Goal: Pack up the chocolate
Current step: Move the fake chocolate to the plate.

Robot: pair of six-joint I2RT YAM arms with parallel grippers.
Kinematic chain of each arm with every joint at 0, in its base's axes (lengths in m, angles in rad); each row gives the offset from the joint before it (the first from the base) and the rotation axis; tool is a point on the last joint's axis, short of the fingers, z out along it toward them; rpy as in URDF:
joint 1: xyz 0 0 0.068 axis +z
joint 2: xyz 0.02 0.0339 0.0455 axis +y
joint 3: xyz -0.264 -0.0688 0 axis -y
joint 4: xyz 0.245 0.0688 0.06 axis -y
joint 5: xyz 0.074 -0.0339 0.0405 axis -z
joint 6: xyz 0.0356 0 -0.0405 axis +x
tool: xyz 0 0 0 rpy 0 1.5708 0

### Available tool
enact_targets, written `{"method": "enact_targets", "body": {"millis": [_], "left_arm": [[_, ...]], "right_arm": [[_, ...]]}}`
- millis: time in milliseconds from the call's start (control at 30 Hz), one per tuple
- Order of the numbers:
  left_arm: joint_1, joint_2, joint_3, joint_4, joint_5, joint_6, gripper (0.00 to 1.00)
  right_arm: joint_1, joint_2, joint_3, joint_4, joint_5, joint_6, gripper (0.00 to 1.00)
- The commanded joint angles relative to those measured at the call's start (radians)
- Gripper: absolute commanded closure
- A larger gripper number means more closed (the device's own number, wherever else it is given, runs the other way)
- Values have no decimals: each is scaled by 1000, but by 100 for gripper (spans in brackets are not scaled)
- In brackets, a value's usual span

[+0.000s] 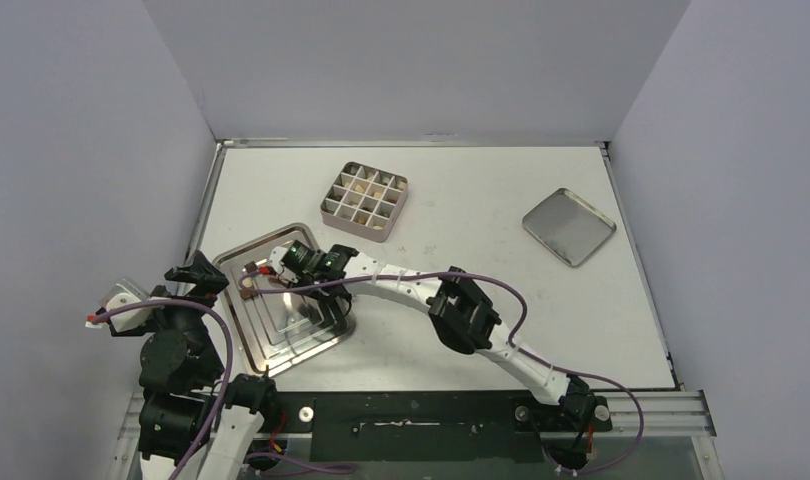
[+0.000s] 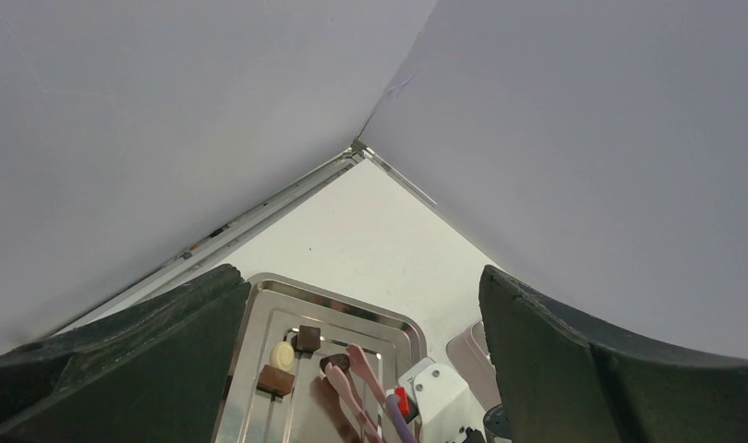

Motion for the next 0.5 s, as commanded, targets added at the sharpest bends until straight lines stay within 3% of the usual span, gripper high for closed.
{"method": "enact_targets", "body": {"millis": [0, 467], "left_arm": [[-2, -9, 4, 33, -11, 7, 5], [-2, -5, 2, 42, -13, 10, 5]], "right_arm": [[17, 14, 52, 14, 44, -25, 65], [53, -36, -4, 54, 64, -74, 73]]}}
